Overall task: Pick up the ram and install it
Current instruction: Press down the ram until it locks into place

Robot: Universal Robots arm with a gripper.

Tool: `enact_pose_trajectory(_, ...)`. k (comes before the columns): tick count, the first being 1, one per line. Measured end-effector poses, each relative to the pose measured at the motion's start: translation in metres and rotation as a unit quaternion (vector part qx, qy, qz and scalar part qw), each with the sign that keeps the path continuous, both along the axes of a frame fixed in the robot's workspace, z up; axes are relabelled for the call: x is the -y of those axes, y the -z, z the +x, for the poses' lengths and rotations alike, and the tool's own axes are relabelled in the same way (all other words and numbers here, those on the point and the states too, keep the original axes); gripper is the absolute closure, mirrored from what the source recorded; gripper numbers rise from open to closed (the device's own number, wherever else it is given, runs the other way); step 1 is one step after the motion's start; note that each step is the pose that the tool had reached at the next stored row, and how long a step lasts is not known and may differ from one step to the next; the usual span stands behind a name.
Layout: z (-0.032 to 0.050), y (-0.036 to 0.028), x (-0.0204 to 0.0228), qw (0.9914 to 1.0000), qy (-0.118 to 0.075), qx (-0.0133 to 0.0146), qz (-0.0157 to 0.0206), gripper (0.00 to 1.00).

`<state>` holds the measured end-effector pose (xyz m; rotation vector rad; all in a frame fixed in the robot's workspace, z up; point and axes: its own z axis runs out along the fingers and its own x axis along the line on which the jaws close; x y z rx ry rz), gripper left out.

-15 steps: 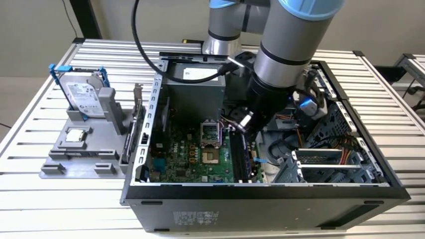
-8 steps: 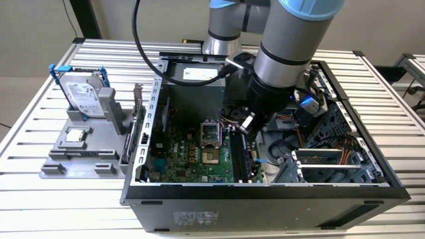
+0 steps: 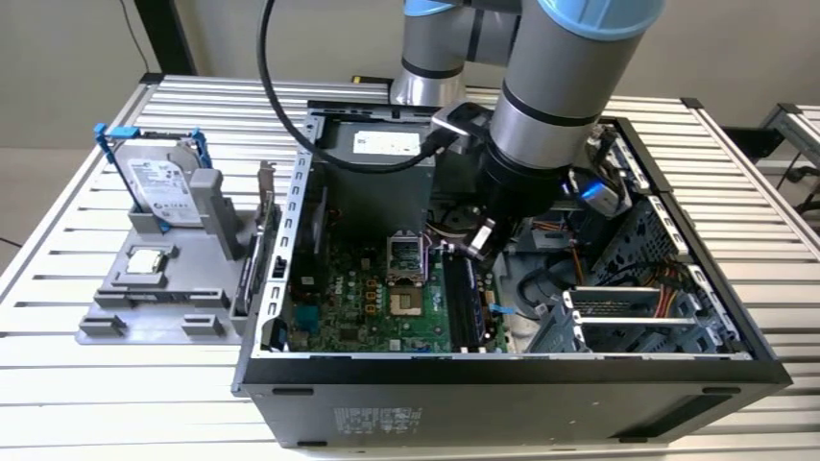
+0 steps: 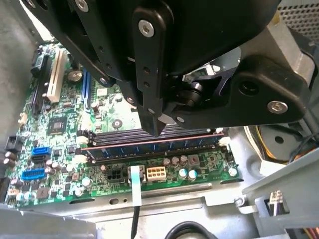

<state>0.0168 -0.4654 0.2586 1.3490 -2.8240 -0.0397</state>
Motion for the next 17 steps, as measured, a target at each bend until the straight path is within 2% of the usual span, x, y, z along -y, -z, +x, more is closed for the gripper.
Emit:
enact_pose_trajectory(4,0.0,0.0,0.0,0.99977,-0.021,0.0003,0.0012,1.0)
enact_pose_trajectory(8,0.0002,0.0,0.0,0.99914,-0.041,0.0005,0.0023,1.0)
enact_pose_trajectory(13,0.0007,0.0,0.0,0.99785,-0.065,0.0006,0.0034,1.0)
enact_pose_trajectory(17,0.0016,0.0,0.0,0.99638,-0.085,0.0006,0.0047,1.0)
